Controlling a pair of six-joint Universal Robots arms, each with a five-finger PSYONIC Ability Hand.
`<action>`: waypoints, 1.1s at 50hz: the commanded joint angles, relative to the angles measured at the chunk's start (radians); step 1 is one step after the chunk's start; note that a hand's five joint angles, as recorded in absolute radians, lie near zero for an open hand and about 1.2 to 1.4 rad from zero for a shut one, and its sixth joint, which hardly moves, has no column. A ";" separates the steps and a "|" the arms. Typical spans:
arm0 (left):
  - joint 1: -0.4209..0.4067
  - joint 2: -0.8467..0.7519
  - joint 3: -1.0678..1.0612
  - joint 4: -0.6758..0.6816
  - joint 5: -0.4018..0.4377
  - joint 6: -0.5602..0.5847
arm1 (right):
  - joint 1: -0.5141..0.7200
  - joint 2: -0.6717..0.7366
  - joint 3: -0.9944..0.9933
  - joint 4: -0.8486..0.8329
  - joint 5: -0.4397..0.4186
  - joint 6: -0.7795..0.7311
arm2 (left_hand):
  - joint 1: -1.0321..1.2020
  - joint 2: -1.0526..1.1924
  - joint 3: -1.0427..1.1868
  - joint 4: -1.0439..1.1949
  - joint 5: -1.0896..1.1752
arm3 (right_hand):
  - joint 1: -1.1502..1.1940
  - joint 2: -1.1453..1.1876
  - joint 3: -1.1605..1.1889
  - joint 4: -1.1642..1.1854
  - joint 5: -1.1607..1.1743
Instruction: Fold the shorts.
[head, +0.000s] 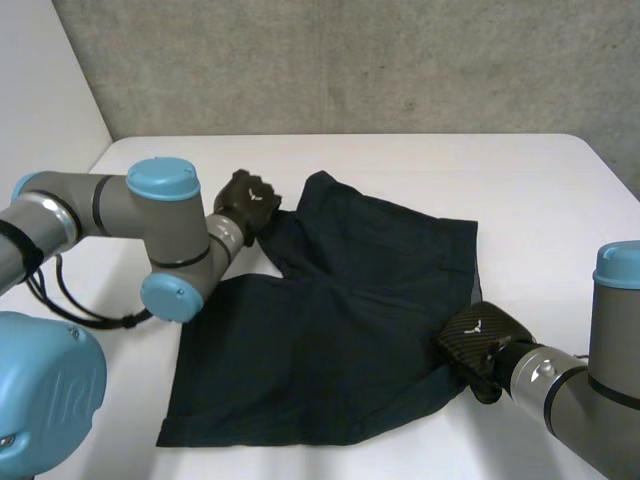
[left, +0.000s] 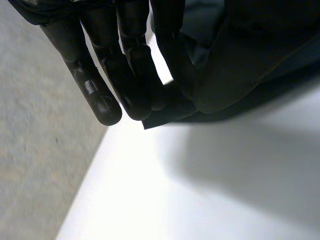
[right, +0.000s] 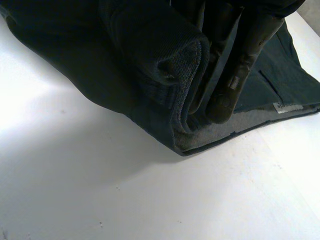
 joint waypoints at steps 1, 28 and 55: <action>-0.011 0.082 -0.125 -0.039 -0.166 -0.018 | 0.004 0.000 -0.001 0.000 0.002 0.000 | 0.259 0.205 0.210 0.205 0.262 | 0.426 0.226 0.201 0.204 0.230; -0.070 0.211 -0.263 -0.146 -0.352 -0.001 | -0.001 0.000 0.000 0.001 0.000 0.000 | 0.259 0.205 0.210 0.205 0.262 | 0.426 0.226 0.201 0.204 0.230; -0.059 0.588 -0.555 -0.117 -0.237 -0.242 | -0.033 -0.002 -0.047 -0.025 -0.002 0.167 | -0.894 -0.948 -0.943 -0.949 -0.891 | 0.426 0.226 0.201 0.204 0.230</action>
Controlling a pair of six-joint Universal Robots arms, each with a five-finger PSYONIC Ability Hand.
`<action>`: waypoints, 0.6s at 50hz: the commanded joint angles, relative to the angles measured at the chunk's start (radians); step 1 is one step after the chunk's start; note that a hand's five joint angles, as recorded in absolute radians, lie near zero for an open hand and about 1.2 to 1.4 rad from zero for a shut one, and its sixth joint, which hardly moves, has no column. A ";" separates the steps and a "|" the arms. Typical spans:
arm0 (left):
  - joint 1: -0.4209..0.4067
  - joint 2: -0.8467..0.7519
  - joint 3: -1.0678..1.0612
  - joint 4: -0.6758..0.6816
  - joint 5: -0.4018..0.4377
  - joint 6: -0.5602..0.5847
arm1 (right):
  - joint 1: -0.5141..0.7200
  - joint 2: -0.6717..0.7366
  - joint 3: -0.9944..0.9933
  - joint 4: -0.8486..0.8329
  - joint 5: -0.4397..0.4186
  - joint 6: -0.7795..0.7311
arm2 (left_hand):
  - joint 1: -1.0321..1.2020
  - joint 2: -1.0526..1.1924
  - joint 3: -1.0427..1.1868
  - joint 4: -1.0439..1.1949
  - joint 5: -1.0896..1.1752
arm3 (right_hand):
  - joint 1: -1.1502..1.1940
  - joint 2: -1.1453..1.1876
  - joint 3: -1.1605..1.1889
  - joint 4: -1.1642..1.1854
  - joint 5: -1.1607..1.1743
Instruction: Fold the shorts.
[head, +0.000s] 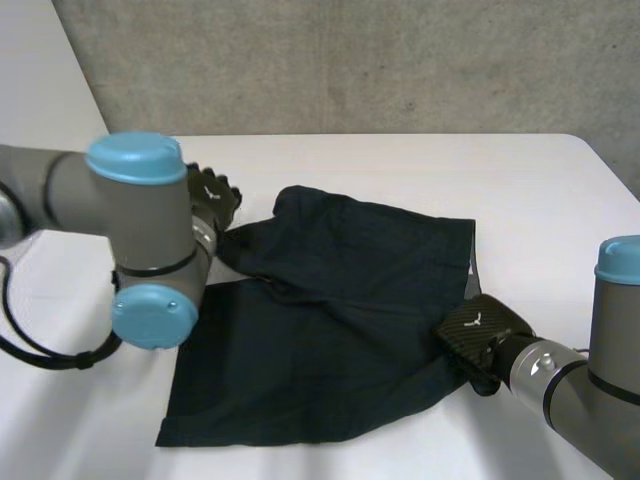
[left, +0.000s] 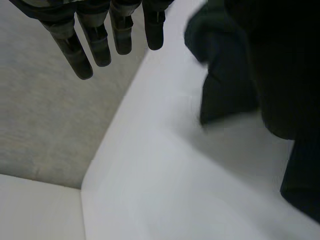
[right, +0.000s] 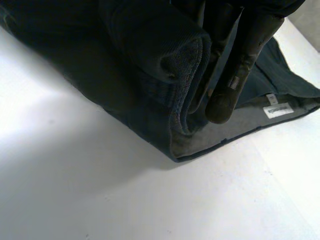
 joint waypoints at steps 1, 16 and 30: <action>0.012 0.259 -0.254 -0.056 0.127 -0.213 | -0.041 0.001 -0.035 -0.014 -0.001 0.174 | 0.055 0.049 0.044 0.051 0.043 | 0.426 0.226 0.201 0.204 0.230; 0.032 0.529 -0.733 -0.210 0.283 -0.425 | -0.085 0.016 -0.033 -0.117 -0.038 0.400 | 0.085 0.079 0.074 0.080 0.072 | 0.426 0.226 0.201 0.204 0.230; 0.044 0.477 -0.779 -0.003 0.188 -0.385 | -0.085 0.018 -0.026 -0.114 -0.044 0.397 | 0.513 0.507 0.502 0.509 0.500 | 0.426 0.226 0.201 0.204 0.230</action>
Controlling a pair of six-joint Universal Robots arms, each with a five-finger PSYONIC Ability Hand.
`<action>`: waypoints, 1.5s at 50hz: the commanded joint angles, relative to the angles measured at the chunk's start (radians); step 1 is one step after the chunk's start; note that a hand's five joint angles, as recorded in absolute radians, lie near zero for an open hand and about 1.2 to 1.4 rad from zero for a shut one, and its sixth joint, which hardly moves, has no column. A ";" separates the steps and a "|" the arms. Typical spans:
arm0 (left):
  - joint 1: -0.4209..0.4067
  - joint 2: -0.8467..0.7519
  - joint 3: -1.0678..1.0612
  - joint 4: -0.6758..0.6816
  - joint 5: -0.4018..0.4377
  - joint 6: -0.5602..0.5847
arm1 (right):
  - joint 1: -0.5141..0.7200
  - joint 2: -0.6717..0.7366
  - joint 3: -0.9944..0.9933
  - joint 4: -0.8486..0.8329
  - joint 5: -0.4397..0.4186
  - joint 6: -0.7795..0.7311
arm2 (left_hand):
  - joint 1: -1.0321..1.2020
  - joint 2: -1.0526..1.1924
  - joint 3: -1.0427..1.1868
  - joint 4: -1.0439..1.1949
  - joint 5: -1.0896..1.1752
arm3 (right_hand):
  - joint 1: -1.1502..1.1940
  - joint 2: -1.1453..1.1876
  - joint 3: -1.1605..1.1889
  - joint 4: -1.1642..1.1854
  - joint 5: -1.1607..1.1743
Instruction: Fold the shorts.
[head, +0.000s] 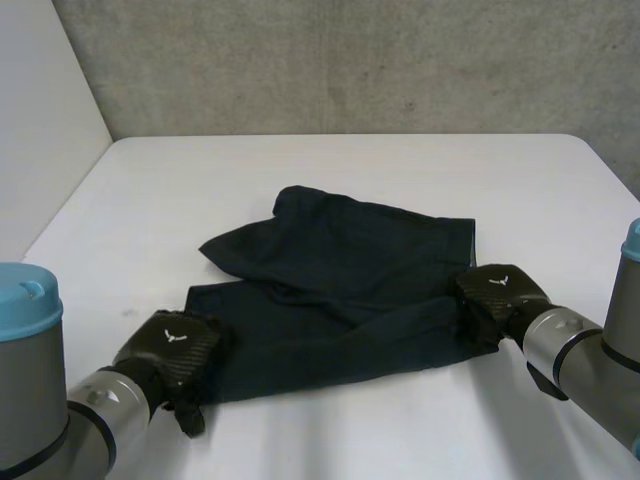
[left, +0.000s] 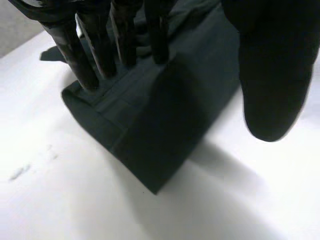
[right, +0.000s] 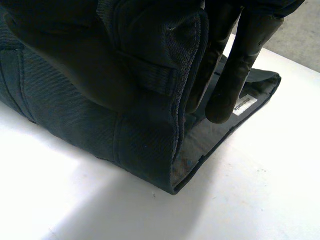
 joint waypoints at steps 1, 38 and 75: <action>0.001 -0.078 0.019 0.091 -0.063 0.050 | -0.004 -0.004 0.007 0.003 -0.008 0.003 | 0.409 0.413 0.423 0.420 0.420 | 0.426 0.226 0.201 0.204 0.230; -0.001 -0.139 0.030 0.108 -0.066 0.156 | -0.004 -0.037 0.005 0.003 -0.005 -0.011 | 1.049 1.053 1.063 1.060 1.060 | 0.426 0.226 0.201 0.204 0.230; -0.013 0.099 0.256 -0.111 -0.055 0.191 | -0.123 -0.314 -0.096 0.499 -0.002 -0.439 | 1.049 1.053 1.063 1.060 1.060 | 0.426 0.226 0.201 0.204 0.230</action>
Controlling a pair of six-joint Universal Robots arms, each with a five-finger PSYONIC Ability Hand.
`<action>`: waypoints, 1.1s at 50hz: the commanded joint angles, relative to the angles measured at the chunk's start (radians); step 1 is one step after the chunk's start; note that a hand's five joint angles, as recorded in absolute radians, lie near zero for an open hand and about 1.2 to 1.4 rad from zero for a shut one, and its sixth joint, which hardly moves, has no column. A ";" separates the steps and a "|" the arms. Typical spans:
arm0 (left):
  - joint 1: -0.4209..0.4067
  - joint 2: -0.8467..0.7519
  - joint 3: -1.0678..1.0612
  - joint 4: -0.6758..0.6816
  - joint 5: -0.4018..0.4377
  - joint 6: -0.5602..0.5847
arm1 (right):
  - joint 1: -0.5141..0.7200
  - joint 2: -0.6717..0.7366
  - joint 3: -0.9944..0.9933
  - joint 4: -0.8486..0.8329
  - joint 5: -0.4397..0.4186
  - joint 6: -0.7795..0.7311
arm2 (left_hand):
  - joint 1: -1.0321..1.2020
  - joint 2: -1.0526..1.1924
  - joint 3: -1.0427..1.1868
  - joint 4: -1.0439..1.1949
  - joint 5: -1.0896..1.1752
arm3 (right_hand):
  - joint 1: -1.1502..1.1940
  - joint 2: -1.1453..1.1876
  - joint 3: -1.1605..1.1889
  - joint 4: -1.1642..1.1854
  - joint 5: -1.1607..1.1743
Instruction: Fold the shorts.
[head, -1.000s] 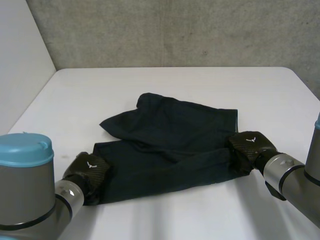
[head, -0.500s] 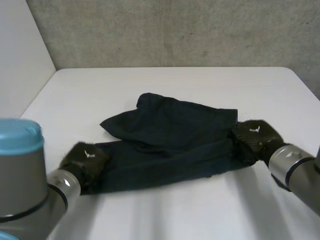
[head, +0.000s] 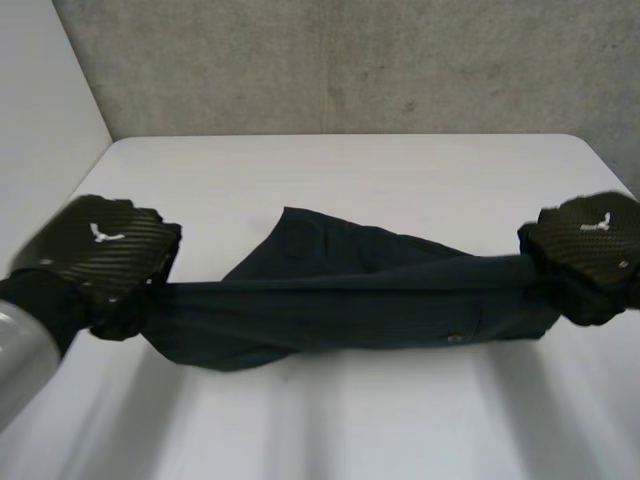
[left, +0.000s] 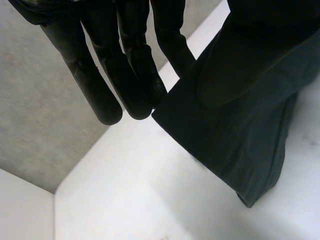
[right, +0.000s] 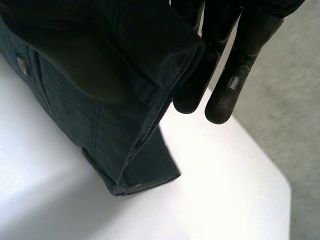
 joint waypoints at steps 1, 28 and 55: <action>0.000 -0.264 0.054 0.141 -0.001 0.007 | -0.021 0.190 0.018 -0.016 0.015 -0.082 | 0.262 0.206 0.210 0.201 0.252 | 0.427 0.226 0.201 0.204 0.230; -0.049 -1.185 1.051 0.258 0.003 0.124 | 0.018 0.742 -0.394 -0.292 0.301 -0.047 | 0.262 0.206 0.210 0.201 0.252 | 0.427 0.226 0.201 0.204 0.230; -0.081 -1.212 1.024 0.471 0.008 0.168 | -0.064 0.917 -0.692 -0.180 -0.136 0.619 | 0.262 0.206 0.210 0.201 0.252 | -0.356 -0.557 -0.581 -0.579 -0.552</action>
